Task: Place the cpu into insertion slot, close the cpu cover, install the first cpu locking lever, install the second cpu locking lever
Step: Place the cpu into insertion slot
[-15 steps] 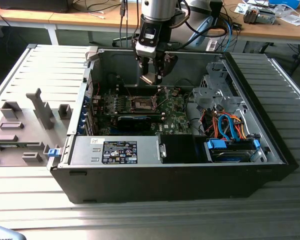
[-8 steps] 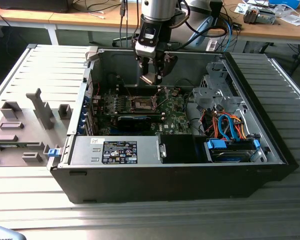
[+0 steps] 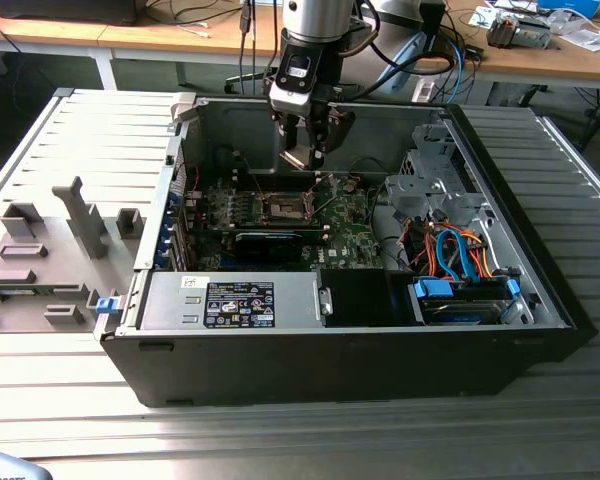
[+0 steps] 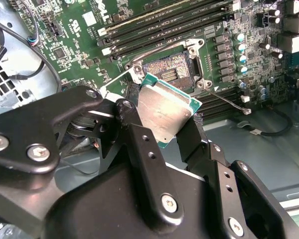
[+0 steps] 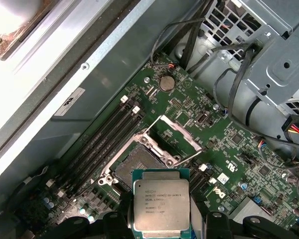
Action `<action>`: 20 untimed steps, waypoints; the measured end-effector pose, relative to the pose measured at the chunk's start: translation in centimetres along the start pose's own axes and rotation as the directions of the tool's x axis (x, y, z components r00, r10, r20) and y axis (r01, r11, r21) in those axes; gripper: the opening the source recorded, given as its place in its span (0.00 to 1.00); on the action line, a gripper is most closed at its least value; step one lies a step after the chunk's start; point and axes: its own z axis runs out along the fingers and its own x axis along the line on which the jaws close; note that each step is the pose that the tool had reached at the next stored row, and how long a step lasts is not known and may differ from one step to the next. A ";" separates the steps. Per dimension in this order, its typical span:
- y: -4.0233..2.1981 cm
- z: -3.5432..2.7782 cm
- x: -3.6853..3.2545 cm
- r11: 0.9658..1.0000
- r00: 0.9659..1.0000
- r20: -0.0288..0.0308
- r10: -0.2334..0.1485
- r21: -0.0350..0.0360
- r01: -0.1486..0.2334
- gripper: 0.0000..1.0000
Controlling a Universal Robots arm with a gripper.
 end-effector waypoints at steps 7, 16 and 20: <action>0.00 0.01 0.00 1.000 1.000 0.000 0.009 0.000 -0.009 0.55; 0.00 0.02 0.00 1.000 1.000 0.000 0.021 0.000 -0.021 0.55; 0.00 0.02 0.00 1.000 1.000 0.000 0.026 0.000 -0.026 0.55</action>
